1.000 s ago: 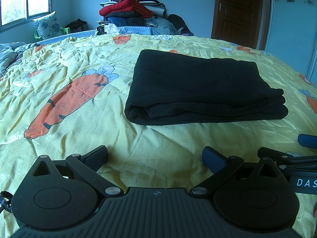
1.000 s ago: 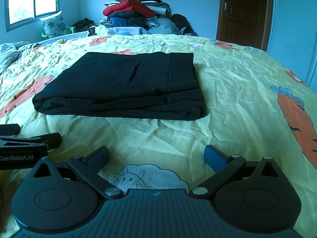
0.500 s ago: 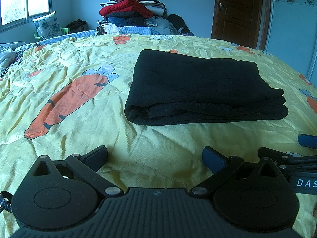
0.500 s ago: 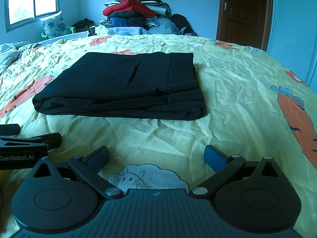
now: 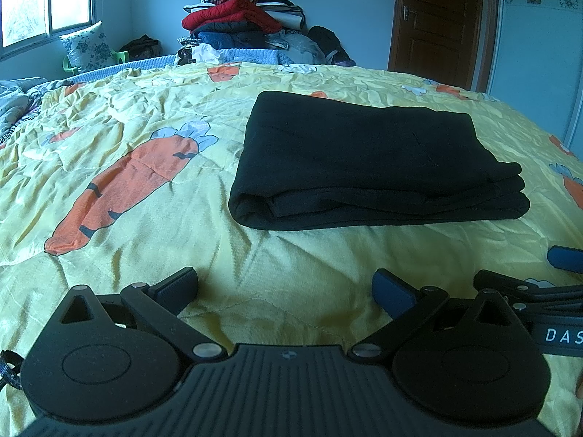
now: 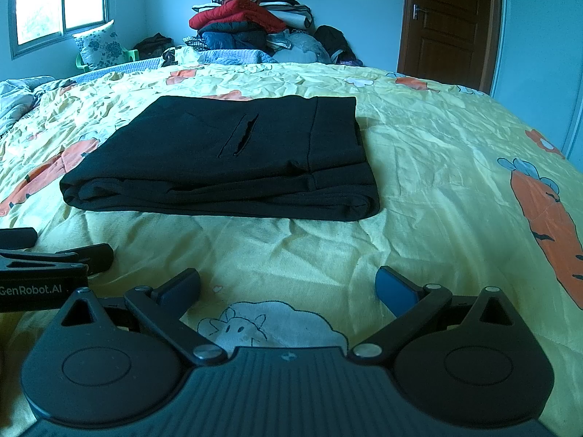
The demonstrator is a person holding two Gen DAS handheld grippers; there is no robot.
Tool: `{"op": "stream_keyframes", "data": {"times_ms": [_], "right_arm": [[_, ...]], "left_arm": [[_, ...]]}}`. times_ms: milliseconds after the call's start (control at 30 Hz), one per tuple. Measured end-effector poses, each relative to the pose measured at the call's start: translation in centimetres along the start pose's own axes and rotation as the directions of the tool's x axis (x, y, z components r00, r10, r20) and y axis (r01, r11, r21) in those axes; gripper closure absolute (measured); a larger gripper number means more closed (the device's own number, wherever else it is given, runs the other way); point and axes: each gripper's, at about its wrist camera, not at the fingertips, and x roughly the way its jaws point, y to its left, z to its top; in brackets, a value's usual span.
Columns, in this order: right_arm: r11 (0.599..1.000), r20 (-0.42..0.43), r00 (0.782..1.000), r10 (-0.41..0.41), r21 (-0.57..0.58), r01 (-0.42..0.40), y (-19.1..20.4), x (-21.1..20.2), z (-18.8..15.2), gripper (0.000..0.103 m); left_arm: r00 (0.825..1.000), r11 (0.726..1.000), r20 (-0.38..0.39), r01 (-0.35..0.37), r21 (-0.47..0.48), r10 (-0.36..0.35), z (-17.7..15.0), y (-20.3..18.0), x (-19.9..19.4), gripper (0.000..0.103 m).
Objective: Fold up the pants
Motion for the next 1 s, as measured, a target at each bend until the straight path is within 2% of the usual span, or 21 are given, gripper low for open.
{"op": "stream_keyframes", "data": {"times_ms": [1000], "right_arm": [[1.0, 0.0, 1.0, 0.003, -0.006, -0.003, 0.38, 0.12, 0.13, 0.0]], "left_arm": [[1.0, 1.0, 0.001, -0.001, 0.0, 0.001, -0.01, -0.01, 0.01, 0.0]]}}
